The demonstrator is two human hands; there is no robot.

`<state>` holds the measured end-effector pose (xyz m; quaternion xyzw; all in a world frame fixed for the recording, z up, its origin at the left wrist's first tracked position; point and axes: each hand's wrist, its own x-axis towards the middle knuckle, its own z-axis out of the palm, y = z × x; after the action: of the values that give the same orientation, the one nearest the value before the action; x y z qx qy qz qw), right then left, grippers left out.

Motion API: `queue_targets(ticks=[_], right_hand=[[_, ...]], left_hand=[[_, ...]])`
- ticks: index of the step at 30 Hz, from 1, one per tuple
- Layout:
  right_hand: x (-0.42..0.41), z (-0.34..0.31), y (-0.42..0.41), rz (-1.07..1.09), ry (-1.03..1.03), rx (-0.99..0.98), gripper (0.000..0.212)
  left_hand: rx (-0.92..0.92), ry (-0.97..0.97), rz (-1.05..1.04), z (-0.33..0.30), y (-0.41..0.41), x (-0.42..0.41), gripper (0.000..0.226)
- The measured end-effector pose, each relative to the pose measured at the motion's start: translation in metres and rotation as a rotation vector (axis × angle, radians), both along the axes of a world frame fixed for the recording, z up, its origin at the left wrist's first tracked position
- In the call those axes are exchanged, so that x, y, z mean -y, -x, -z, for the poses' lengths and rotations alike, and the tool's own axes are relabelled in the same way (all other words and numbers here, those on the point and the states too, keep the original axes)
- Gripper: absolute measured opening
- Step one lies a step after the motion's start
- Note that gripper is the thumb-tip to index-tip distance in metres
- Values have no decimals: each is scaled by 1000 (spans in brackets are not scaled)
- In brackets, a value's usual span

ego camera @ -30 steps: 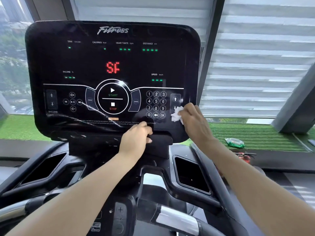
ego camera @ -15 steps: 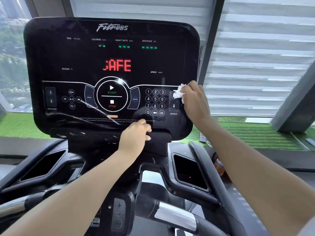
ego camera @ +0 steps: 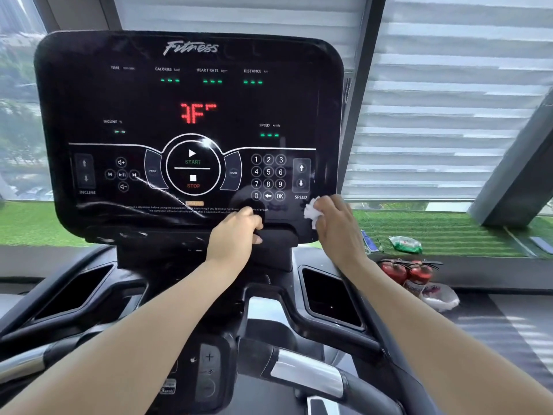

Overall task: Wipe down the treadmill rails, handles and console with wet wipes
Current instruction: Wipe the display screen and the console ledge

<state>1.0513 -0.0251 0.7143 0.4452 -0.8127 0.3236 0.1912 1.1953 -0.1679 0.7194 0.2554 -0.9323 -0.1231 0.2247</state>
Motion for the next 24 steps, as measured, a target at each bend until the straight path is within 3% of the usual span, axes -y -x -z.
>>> queue_targets(ticks=[4, 12, 15, 17, 20, 24], right_hand=[[11, 11, -4, 120, 60, 20, 21], [13, 41, -43, 102, -22, 24, 21], [4, 47, -44, 182, -86, 119, 20], [-5, 49, -41, 347, -99, 274, 21], [-6, 31, -40, 526, 22, 430, 16], [19, 4, -63, 426, 192, 457, 15]], left_hand=[[-15, -19, 3, 1, 0, 1, 20], [-9, -16, 41, 1, -2, 5, 24], [26, -5, 112, -1, -9, 8, 32], [75, 24, 168, -2, -17, 10, 41], [107, 42, 184, -3, -32, 21, 46], [73, 72, 175, -4, -55, 40, 45]])
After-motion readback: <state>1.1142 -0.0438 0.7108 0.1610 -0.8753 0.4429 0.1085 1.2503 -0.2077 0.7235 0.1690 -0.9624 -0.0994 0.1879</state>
